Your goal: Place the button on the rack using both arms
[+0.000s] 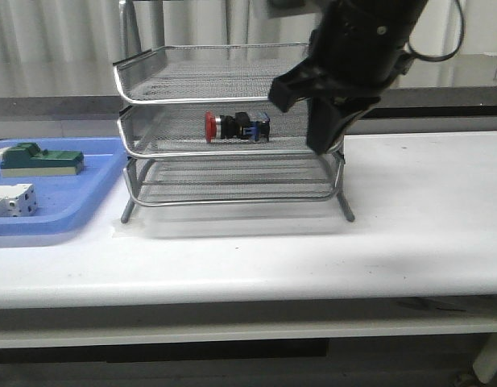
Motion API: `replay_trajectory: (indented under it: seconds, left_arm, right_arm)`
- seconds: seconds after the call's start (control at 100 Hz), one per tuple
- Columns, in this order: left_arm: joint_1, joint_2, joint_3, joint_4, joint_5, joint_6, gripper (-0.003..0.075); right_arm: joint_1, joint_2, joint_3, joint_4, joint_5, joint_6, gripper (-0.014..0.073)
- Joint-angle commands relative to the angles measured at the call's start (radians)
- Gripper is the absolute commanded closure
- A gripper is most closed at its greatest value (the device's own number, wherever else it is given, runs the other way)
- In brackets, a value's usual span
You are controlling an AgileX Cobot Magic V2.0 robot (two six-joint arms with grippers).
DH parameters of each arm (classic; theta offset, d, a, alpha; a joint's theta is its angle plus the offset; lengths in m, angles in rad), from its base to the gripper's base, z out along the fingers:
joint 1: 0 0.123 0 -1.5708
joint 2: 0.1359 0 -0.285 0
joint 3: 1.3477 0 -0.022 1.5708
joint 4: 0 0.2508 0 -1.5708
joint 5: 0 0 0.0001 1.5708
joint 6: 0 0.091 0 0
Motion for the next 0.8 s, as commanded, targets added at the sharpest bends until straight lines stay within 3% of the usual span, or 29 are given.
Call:
replay_trajectory:
  seconds: [0.0, 0.45, 0.79]
  left_arm:
    - [0.001, 0.01, -0.027, -0.017, -0.087, -0.008, 0.0741]
    - [0.001, 0.01, -0.027, -0.017, -0.087, -0.008, 0.0741]
    - [0.001, 0.01, -0.027, -0.017, -0.087, -0.008, 0.0741]
  right_arm:
    - [-0.036, -0.114, 0.028, -0.03, -0.045, 0.024, 0.0657]
    - [-0.307, -0.625, 0.419, -0.031, -0.146, 0.097, 0.0657]
    - [-0.367, -1.074, 0.717, -0.049, -0.262, 0.103, 0.0657]
